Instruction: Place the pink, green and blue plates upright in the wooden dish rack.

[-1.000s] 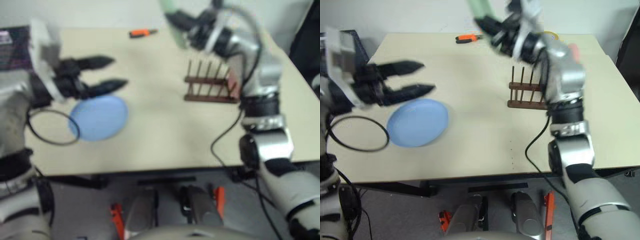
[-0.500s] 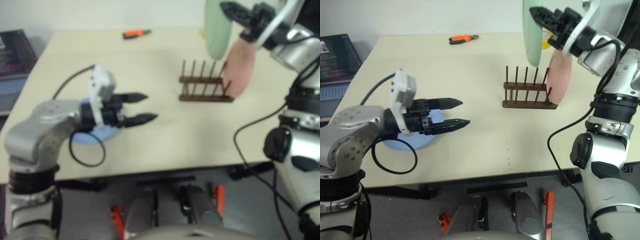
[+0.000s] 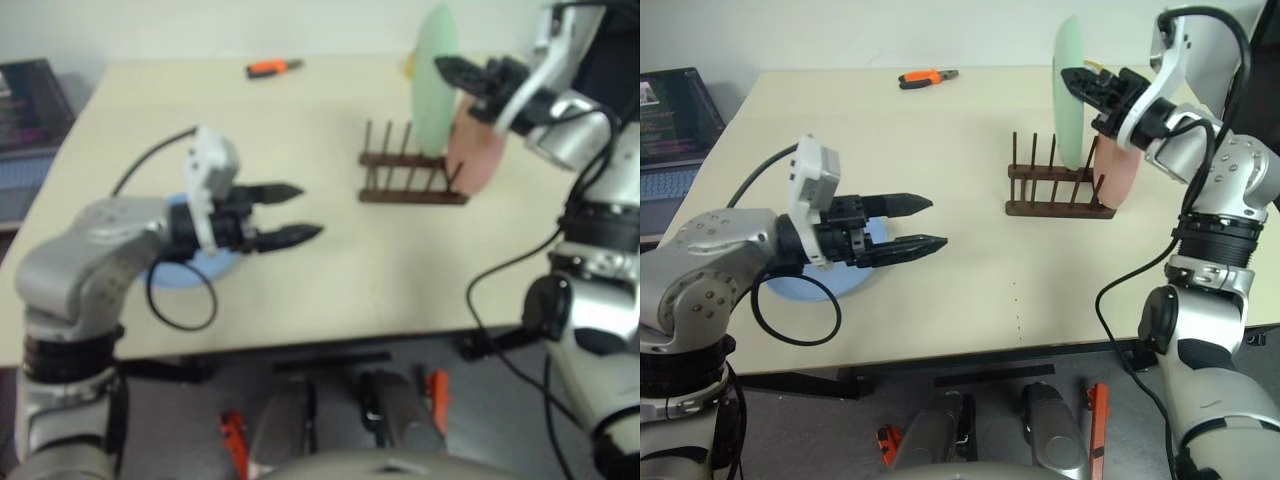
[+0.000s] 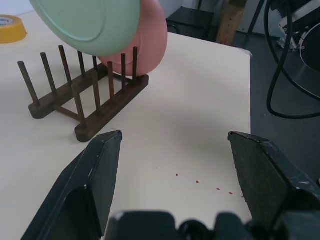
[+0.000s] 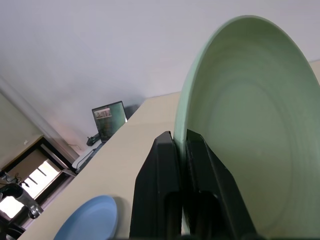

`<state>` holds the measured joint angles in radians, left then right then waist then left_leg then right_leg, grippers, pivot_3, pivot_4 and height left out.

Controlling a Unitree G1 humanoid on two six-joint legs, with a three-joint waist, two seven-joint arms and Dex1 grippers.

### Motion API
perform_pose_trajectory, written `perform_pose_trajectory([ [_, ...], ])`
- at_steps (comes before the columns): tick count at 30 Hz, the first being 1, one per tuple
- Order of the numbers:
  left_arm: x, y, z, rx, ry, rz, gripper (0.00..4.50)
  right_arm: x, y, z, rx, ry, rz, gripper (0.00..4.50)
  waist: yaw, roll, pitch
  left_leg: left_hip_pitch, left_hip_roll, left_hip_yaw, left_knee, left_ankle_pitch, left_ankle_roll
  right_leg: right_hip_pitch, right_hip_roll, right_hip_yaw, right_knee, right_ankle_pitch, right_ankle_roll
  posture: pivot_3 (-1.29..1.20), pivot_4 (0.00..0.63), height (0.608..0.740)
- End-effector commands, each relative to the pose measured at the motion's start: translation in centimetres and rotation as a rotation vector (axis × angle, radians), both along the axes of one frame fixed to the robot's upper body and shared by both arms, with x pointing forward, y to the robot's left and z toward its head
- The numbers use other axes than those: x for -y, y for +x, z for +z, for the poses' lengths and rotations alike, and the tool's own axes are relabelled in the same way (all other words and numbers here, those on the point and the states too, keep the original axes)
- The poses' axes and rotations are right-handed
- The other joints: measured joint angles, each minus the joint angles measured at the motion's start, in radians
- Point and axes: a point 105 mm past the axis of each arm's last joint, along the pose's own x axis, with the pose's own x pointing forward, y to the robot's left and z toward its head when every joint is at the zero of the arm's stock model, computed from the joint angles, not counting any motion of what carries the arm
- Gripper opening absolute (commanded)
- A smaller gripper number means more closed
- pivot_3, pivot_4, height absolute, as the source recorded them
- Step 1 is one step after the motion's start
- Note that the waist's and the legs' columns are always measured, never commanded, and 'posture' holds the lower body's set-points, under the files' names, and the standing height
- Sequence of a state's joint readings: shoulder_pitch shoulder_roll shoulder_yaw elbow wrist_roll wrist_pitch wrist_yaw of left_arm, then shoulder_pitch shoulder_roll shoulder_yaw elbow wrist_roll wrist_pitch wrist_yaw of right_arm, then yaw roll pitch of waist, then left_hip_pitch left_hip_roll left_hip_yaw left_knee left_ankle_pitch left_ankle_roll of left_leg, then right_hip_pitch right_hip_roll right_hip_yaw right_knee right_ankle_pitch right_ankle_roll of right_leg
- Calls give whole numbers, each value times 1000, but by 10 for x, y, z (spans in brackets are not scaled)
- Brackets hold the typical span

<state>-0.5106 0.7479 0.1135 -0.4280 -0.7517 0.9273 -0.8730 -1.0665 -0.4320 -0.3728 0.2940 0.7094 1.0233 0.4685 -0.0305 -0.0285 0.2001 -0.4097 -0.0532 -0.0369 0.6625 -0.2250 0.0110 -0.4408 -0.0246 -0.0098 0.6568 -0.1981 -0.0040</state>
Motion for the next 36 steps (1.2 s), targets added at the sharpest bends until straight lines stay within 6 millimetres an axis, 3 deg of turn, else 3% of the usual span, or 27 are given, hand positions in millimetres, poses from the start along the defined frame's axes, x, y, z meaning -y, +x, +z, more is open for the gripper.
perform_pose_trajectory([
  [1,3,-6,11,49,-3,-19,3722,4,-5,14,58,30,-6,0,0,0,0,0,0,0,0,0,0,0,0,0,0,0,0,0,150,740],
  [21,-2,-3,14,51,-6,11,3722,5,2,-6,-62,98,-42,0,0,0,0,0,2,0,0,0,0,0,2,0,-1,0,0,0,150,740],
  [24,-3,-2,14,53,-3,17,3775,7,2,-3,-43,96,-46,718,0,0,0,0,3,0,-1,0,0,0,3,0,-1,0,0,0,150,740],
  [31,-16,3,17,70,17,72,3775,15,0,13,68,-8,-98,3120,0,0,0,-1,7,1,-2,0,0,1,7,-1,-8,3,0,0,150,740],
  [33,-27,8,21,84,26,124,3775,21,0,24,117,-40,-128,3120,0,0,0,-2,8,1,-2,0,0,1,7,-1,-10,4,0,0,150,740],
  [36,-60,25,29,113,37,288,3775,28,-5,46,230,-130,-180,3120,-1,1,0,-3,8,3,-2,0,0,0,7,0,-11,4,1,0,150,740],
])
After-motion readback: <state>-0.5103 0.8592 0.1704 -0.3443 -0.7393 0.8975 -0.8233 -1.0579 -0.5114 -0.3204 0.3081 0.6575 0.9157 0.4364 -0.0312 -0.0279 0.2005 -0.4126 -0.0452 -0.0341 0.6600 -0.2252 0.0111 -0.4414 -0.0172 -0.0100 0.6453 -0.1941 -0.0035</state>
